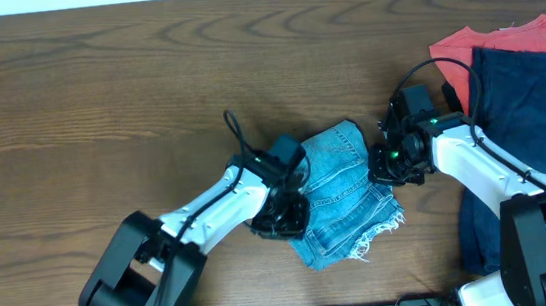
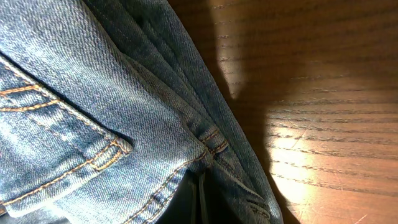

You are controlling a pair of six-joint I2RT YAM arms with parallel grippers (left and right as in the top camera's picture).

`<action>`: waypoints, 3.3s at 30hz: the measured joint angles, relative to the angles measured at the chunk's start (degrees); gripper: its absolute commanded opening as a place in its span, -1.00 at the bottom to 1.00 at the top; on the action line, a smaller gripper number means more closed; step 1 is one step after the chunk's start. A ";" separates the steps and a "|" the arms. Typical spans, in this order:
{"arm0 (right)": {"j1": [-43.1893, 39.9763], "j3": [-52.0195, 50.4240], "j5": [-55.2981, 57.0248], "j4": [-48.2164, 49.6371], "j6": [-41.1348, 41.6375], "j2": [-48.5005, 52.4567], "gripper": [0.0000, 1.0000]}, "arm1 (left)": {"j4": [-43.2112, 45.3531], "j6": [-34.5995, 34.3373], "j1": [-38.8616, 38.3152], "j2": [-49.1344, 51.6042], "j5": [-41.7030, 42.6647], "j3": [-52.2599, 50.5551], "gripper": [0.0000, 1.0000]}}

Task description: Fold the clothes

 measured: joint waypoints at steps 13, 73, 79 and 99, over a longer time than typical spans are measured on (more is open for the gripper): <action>0.07 -3.02 1.75 -6.58 -2.29 -14.05 -0.38 | -5.66 1.51 9.97 -6.93 -0.07 3.21 -0.17; 0.02 -10.84 -3.67 -5.66 0.92 -17.11 -0.98 | 31.06 -13.25 11.72 2.56 24.81 -12.50 -0.88; -0.11 -6.51 -3.45 -7.63 1.09 -27.63 -0.98 | 24.44 -8.44 21.97 -5.38 23.43 -10.93 -0.88; -0.11 -4.37 -3.43 -6.51 3.98 -34.51 -0.97 | 51.84 -12.90 63.78 4.83 10.40 -3.06 -0.84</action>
